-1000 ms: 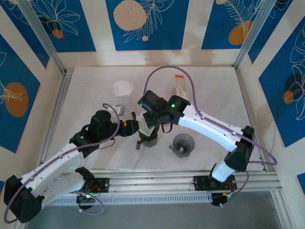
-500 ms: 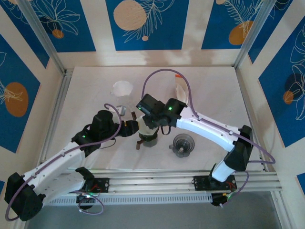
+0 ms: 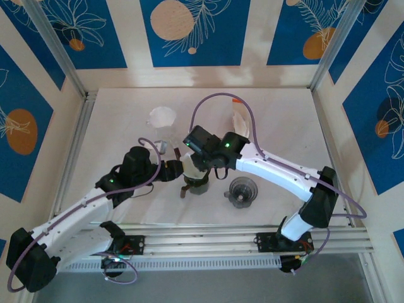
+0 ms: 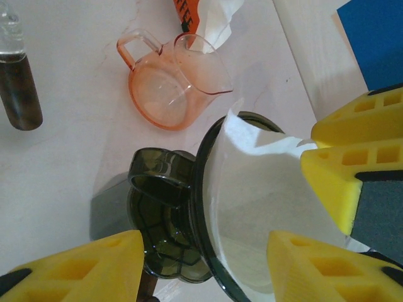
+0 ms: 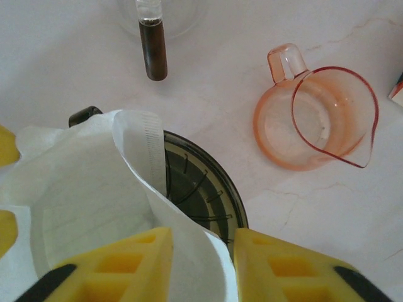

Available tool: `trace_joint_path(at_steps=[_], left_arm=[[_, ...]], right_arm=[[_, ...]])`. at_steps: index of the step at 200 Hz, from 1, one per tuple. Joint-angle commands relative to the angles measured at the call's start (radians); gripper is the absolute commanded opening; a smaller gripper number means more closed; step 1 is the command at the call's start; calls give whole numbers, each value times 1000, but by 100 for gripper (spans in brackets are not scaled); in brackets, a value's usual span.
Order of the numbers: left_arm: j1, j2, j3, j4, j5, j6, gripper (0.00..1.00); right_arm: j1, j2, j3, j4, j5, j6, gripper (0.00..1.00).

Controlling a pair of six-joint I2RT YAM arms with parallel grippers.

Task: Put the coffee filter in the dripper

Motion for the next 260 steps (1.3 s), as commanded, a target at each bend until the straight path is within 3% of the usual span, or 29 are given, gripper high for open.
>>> trace_joint_path(at_steps=[1,82,94,118,129,172,260], left_arm=[[10,8,-17,13,6,-1,54],[12,2,-36,11,1,-2,55],[11,1,-37,13,3,-3,55],[12,2,-39,15,3,-3,55],[12,1,-39,19,2,-4,55],[12,7,-42,22,3,-4,55],[12,25,-38,34,10,-4,55]], right_arm=[[-6,19,-18,23,-11,5,28],[-12,40,-10,19,1,9,25],[-10,22,-6,23,15,5,30],[-3,-19,-8,40,55,-16,53],[-6,-25,-8,43,56,-21,57],[-32,17,-15,41,47,-38,66],[-52,90,-57,44,-77,-34,67]])
